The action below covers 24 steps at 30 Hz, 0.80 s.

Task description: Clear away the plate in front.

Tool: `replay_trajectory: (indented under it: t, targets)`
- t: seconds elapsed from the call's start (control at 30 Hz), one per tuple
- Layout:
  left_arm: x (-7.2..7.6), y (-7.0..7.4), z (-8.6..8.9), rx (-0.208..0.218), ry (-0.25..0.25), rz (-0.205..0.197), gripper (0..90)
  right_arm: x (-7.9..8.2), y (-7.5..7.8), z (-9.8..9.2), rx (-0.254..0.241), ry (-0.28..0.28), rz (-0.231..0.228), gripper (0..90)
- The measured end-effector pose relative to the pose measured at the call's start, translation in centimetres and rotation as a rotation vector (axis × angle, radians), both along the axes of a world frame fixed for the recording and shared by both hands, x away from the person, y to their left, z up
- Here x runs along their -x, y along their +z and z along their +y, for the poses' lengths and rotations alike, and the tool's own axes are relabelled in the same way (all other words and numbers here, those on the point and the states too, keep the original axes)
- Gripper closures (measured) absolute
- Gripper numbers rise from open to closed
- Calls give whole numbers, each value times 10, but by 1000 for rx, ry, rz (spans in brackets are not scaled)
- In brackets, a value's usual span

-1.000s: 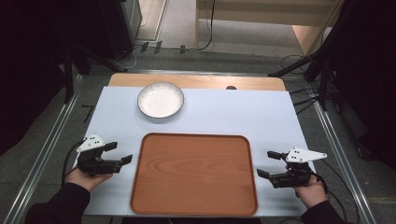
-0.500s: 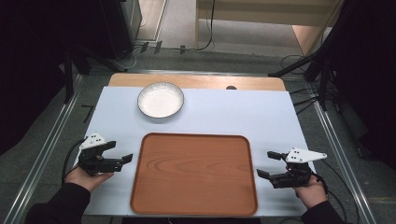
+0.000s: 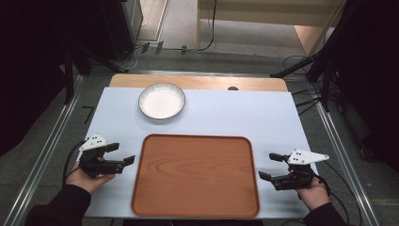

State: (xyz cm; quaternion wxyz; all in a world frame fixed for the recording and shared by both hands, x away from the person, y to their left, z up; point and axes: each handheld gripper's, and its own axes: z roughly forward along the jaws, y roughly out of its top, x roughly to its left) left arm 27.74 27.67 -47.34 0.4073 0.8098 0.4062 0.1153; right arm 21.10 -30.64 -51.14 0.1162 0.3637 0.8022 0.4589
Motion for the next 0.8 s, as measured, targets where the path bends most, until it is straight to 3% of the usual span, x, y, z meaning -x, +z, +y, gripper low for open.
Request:
replay_trajectory:
  t: [0.17, 0.23, 0.27, 0.8]
  targets:
    - [1, 3, 1, 5, 10, -14, 179, 0, 0, 0, 0, -1, 2, 178]
    - [3, 4, 2, 0, 11, -26, 268, 0, 0, 0, 1, 0, 4, 178]
    - [3, 4, 2, 5, 15, -30, 272, 0, 0, 0, 2, 1, 2, 178]
    - [-1, 3, 3, 34, 11, 25, 228, 0, 0, 0, 3, 0, 3, 178]
